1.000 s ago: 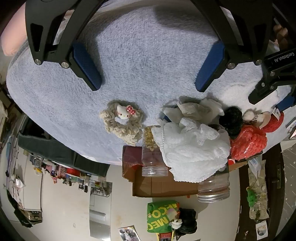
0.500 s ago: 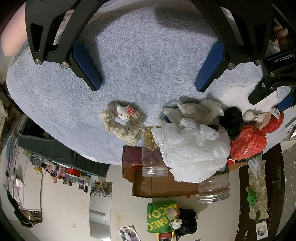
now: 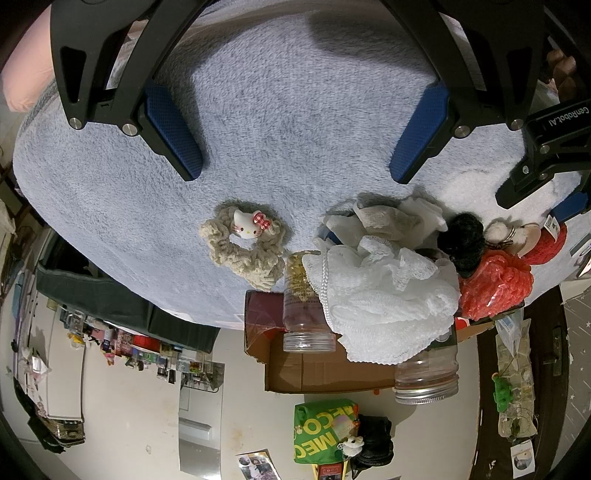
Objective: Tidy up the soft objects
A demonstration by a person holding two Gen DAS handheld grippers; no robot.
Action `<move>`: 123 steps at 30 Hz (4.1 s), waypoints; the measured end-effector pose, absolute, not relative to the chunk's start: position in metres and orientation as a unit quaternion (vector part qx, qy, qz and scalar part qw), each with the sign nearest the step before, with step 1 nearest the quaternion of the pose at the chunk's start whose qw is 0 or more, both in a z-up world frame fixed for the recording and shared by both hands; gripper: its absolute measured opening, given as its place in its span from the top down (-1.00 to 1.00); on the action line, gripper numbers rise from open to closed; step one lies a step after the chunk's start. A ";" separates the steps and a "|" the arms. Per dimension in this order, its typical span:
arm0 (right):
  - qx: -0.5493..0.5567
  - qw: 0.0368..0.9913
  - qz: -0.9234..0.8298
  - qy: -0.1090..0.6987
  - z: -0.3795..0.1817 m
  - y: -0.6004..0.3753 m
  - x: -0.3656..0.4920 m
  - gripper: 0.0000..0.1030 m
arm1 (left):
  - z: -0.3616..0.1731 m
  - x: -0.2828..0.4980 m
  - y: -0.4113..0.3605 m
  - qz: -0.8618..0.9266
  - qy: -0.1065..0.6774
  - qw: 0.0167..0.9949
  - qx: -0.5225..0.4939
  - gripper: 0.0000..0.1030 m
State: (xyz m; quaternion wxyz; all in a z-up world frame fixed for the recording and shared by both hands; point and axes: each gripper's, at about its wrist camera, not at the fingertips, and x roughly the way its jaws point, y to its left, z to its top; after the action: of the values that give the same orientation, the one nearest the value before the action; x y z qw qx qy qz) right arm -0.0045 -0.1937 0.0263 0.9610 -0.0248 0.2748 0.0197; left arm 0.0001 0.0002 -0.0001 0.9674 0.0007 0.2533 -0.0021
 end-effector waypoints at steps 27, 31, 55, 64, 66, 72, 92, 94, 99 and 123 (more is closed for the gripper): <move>-0.025 0.961 0.020 0.275 0.026 -0.193 -0.005 -1.00 | 0.000 0.000 0.000 -0.002 0.254 0.967 0.000 -1.00; -0.025 0.961 0.020 0.275 0.026 -0.193 -0.005 -1.00 | 0.000 0.000 0.000 -0.002 0.255 0.967 0.000 -1.00; -0.013 0.955 0.041 0.294 0.038 -0.200 0.003 -1.00 | 0.020 0.000 0.007 -0.021 0.268 0.963 -0.012 -1.00; 0.005 0.960 0.093 0.263 0.078 -0.208 0.007 -1.00 | 0.055 0.000 0.003 -0.040 0.239 0.970 0.006 -1.00; 0.004 0.961 0.107 0.254 0.089 -0.209 0.011 -1.00 | 0.061 0.008 0.004 -0.045 0.239 0.970 0.010 -1.00; -0.003 0.958 0.146 0.247 0.105 -0.201 0.030 -1.00 | 0.070 0.030 0.006 -0.058 0.254 0.965 0.020 -1.00; -0.001 0.911 0.263 0.318 0.085 -0.180 0.085 -0.81 | 0.058 0.073 -0.002 -0.098 0.321 0.941 0.033 -0.52; 0.002 0.906 0.271 0.324 0.083 -0.180 0.085 -0.64 | 0.056 0.073 -0.001 -0.102 0.325 0.940 0.030 -0.44; 0.011 0.902 0.282 0.328 0.080 -0.181 0.083 -0.27 | 0.056 0.071 -0.002 -0.121 0.332 0.935 0.021 -0.03; 0.034 0.922 0.286 0.258 0.132 -0.205 0.053 0.09 | 0.116 0.060 0.010 -0.149 0.281 0.948 0.028 0.05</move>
State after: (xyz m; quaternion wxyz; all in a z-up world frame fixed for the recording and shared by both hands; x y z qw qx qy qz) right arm 0.0529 -0.2055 0.1316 0.9221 0.0342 0.2580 0.2863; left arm 0.0603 0.0100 0.1165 0.9476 0.0281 0.2809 -0.1493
